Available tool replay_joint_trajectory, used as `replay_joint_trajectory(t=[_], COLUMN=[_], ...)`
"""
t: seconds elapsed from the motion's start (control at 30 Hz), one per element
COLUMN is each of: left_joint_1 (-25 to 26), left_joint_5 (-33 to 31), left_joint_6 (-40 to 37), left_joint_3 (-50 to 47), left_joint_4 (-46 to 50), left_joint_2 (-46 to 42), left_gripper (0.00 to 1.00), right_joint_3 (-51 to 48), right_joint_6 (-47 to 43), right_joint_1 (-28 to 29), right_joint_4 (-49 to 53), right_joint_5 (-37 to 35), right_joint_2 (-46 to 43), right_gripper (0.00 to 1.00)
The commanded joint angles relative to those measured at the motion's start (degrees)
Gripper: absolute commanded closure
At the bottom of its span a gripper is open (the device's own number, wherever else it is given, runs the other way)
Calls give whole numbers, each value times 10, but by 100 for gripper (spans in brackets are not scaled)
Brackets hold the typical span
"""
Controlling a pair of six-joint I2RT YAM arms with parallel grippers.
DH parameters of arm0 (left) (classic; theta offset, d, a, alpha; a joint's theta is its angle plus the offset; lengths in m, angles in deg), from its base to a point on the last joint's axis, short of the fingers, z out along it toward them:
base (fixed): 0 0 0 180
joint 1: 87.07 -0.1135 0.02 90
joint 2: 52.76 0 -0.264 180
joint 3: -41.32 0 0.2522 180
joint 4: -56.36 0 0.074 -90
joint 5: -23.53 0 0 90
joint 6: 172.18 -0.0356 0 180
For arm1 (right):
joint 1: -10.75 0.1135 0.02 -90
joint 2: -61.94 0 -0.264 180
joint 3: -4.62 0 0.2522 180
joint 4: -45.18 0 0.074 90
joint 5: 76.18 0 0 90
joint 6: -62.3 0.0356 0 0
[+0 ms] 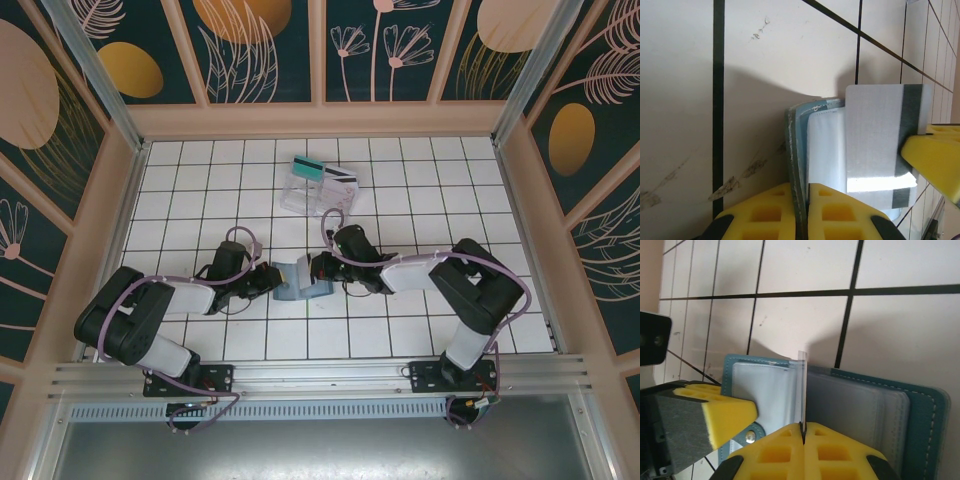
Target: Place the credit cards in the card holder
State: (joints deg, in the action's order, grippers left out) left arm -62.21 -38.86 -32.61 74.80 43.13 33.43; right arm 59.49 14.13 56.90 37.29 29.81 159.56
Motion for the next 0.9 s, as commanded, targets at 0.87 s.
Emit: replay_joint_trajectory(t=[0.87], left_joint_1=[0], left_joint_5=[-13], left_joint_6=[0], left_joint_3=[-3], left_joint_4=[31], left_joint_2=[-26], left_gripper=[100], right_joint_3=[13], right_joint_6=[17], right_joint_1=[15], right_joint_4=[15], right_joint_5=[14], right_joint_2=[29], right_gripper=[100])
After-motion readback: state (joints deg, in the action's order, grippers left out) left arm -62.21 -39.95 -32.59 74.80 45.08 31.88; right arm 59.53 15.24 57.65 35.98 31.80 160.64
